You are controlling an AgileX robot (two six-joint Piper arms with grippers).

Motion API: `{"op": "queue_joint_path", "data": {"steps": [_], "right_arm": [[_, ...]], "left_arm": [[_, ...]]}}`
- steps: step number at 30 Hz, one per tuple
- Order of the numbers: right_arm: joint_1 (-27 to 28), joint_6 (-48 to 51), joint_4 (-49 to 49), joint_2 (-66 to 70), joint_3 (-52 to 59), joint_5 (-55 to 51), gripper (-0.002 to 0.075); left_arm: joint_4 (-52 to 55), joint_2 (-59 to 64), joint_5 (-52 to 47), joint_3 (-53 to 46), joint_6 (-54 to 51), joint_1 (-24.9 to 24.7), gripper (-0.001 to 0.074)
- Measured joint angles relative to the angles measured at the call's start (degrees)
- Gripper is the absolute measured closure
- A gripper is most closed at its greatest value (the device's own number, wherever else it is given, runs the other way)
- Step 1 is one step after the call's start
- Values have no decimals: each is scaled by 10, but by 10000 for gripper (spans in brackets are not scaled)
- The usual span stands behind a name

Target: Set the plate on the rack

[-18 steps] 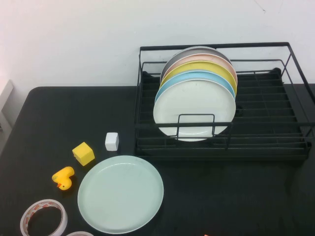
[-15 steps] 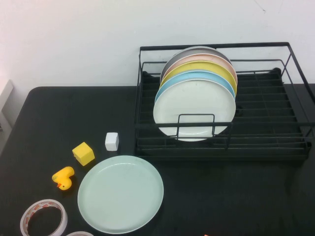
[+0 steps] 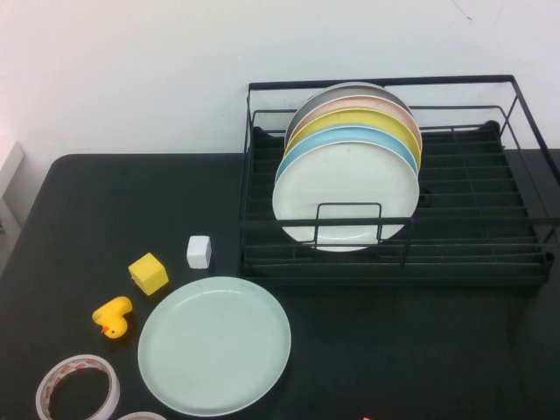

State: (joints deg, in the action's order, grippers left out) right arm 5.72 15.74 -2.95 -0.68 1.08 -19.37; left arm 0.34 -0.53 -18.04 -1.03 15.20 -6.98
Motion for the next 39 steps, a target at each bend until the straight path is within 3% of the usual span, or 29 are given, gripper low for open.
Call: {"op": "queue_joint_path", "data": {"steps": [23, 32, 37, 39], "right_arm": [[0, 0, -27, 0, 0, 0, 728], [0, 0, -204, 0, 3, -4, 728], [0, 0, -419, 0, 4, -8, 728], [0, 0, -517, 0, 4, -6, 728]], "left_arm": [[0, 0, 0, 0, 0, 0, 738], [0, 0, 0, 0, 0, 0, 738], [-3, 0, 4, 0, 7, 0, 737], [-54, 0, 16, 0, 39, 0, 737]]}}
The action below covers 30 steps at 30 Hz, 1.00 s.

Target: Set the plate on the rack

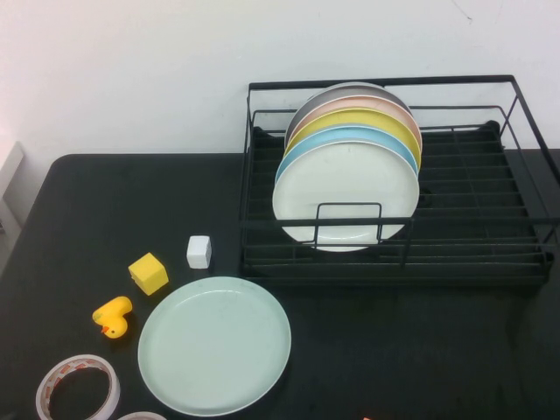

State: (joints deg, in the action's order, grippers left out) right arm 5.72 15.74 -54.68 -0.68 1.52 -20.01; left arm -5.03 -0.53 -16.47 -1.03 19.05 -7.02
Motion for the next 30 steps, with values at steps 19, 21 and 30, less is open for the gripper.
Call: {"op": "queue_joint_path", "data": {"steps": [19, 21, 30], "right_arm": [[0, 24, -99, 0, 0, 28, 728], [0, 36, -98, 0, 0, 28, 728], [0, 72, -96, 0, 0, 27, 728]], "left_arm": [[-397, 0, 127, 2, 90, -1, 737], [-365, 0, 109, 32, 32, -1, 737], [-105, 165, -150, 245, -129, -1, 737]]}}
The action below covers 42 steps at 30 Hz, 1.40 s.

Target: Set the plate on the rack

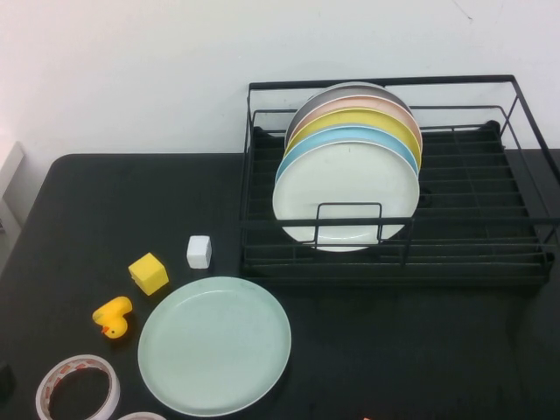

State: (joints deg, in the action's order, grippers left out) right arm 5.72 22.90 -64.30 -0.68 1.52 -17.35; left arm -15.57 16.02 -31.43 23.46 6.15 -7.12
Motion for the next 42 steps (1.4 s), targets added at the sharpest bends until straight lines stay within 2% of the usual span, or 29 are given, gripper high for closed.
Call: {"op": "queue_joint_path", "data": {"steps": [5, 9, 12, 15, 20, 23, 32, 42], "right_arm": [[0, 2, 0, 0, 0, -2, 728], [0, 3, 0, 0, 0, -6, 728], [0, 4, 1, 0, 0, -8, 728], [0, 5, 1, 0, 0, -10, 728], [0, 5, 1, 0, 0, -23, 728], [0, 5, 1, 0, 0, -34, 728], [0, 5, 13, 0, 0, -40, 728], [0, 6, 20, 0, 0, -40, 728]], "left_arm": [[100, 146, -82, 66, -4, -8, 737], [111, 243, -86, 118, -4, -28, 733], [113, 313, -90, 159, -6, -53, 687], [113, 389, -104, 197, -6, -80, 581], [113, 512, -134, 248, 5, -114, 340], [113, 580, -135, 268, 27, -120, 273], [113, 738, -72, 286, 88, -120, 249], [113, 826, 1, 287, 103, -120, 247]]}}
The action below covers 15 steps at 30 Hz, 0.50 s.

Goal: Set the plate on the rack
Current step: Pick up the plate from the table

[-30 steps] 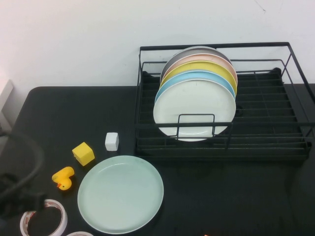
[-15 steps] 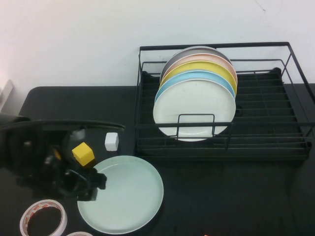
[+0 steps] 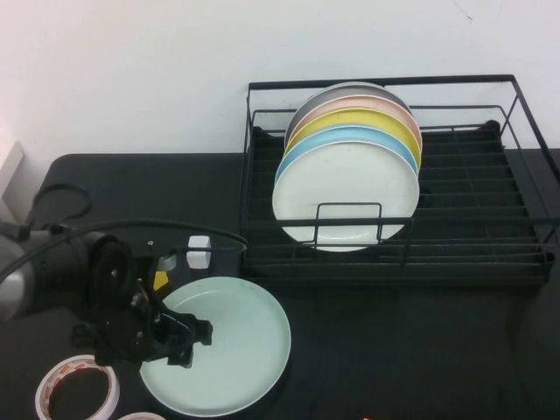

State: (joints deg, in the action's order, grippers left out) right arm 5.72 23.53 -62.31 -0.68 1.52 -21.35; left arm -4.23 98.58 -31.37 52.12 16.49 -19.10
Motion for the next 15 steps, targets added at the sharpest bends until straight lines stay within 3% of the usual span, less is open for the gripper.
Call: {"op": "queue_joint_path", "data": {"steps": [15], "right_arm": [[0, 22, 4, 0, 0, 0, 728]], "left_arm": [[29, 16, -9, 5, 1, 0, 247]]}}
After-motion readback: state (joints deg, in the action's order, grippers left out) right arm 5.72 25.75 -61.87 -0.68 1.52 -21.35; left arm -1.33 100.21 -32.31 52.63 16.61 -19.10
